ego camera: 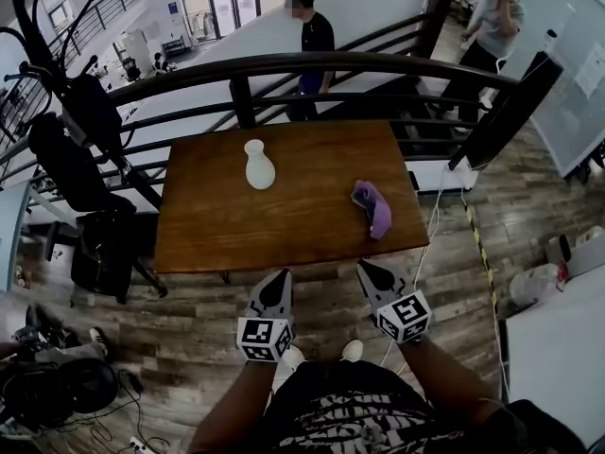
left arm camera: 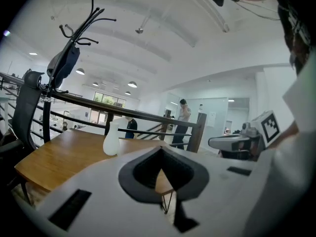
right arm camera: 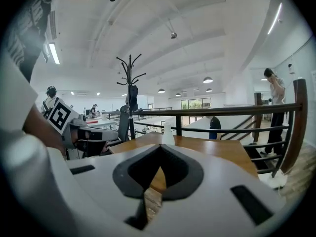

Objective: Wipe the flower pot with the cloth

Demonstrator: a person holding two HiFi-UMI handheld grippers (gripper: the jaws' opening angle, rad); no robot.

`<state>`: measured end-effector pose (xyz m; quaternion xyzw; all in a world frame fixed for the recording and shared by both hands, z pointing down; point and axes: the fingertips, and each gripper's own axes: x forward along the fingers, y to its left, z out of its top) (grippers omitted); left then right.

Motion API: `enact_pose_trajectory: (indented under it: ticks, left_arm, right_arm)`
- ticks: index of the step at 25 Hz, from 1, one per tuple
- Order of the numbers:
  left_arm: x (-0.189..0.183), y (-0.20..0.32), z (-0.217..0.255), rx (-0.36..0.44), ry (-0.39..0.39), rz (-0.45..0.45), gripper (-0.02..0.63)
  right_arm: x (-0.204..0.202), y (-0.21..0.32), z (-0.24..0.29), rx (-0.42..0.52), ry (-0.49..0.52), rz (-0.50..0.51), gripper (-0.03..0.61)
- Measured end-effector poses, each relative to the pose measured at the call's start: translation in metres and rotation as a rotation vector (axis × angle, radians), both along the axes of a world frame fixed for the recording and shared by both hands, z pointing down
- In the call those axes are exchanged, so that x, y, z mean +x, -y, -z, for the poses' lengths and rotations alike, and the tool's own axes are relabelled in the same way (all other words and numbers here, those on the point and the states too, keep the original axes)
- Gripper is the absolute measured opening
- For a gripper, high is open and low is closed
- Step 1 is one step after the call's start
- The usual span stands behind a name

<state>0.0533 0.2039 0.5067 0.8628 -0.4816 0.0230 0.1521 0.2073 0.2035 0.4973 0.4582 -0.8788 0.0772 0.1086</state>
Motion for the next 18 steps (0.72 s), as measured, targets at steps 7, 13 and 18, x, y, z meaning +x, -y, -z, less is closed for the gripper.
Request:
enact_pose_trajectory:
  ticks: [7,13,18]
  left_arm:
    - [0.005,0.007,0.005,0.008,0.018,-0.003,-0.002]
    - [0.007,0.012,0.005,0.015,0.024,-0.012,-0.002]
    - [0.007,0.011,0.002,0.006,0.02,-0.02,-0.002]
  right_arm:
    - [0.011,0.003,0.001,0.005,0.017,-0.016,-0.002]
    - [0.007,0.005,-0.002,0.003,0.02,-0.015,-0.002]
    - [0.003,0.006,-0.003,0.003,0.015,-0.012,-0.002]
